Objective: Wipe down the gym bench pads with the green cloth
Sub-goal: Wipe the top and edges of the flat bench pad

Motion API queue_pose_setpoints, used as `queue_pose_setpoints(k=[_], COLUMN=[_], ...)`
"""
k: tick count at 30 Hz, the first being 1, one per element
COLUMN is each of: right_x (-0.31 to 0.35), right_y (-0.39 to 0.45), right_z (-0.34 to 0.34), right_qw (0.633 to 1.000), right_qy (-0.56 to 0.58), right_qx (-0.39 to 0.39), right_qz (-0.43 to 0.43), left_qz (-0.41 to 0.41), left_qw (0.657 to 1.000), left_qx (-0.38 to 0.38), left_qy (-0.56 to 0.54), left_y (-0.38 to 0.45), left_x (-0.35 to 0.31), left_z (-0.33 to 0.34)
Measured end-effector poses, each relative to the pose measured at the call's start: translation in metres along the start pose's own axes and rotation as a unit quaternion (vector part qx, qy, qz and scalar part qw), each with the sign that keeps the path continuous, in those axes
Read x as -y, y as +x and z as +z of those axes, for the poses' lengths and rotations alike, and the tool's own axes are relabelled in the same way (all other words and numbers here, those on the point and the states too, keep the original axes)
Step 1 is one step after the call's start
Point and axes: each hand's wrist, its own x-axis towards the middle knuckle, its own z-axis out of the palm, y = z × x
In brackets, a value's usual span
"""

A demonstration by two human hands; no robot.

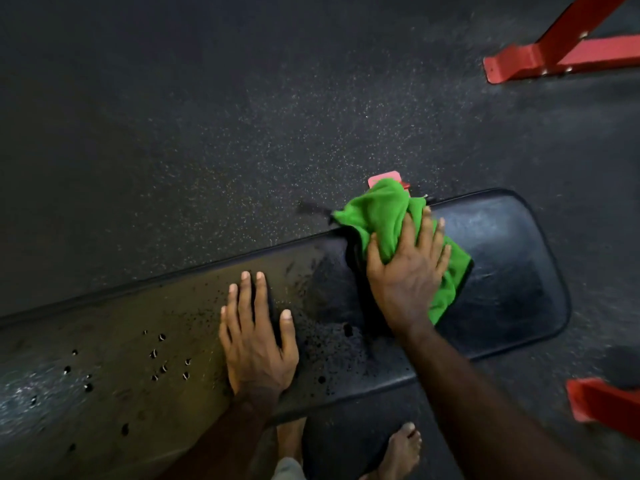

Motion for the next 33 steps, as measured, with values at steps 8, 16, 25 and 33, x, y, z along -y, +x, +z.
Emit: queue_pose_setpoints(k=[8,16,25,33], right_x=[-0.031,-0.003,-0.010,-0.062], right_y=[-0.033,-0.114,-0.124,-0.114], right_z=[-0.003,0.002,0.001,-0.005], right_qw=[0.940,0.980,0.996,0.986], right_qy=[-0.066,0.000,0.031,-0.037], right_qx=[0.079,0.070,-0.016,0.031], right_qz=[-0.325,-0.185,0.081,-0.157], left_qz=[0.004,0.011,0.014,0.029], left_qw=[1.000,1.000,1.000,0.999], left_qx=[-0.003,-0.015,-0.018,-0.012], left_qy=[0.006,0.006,0.012,0.030], left_y=[0.001,0.001,0.001,0.000], left_x=[-0.001,0.000,-0.002,0.001], left_z=[-0.001,0.000,-0.002,0.001])
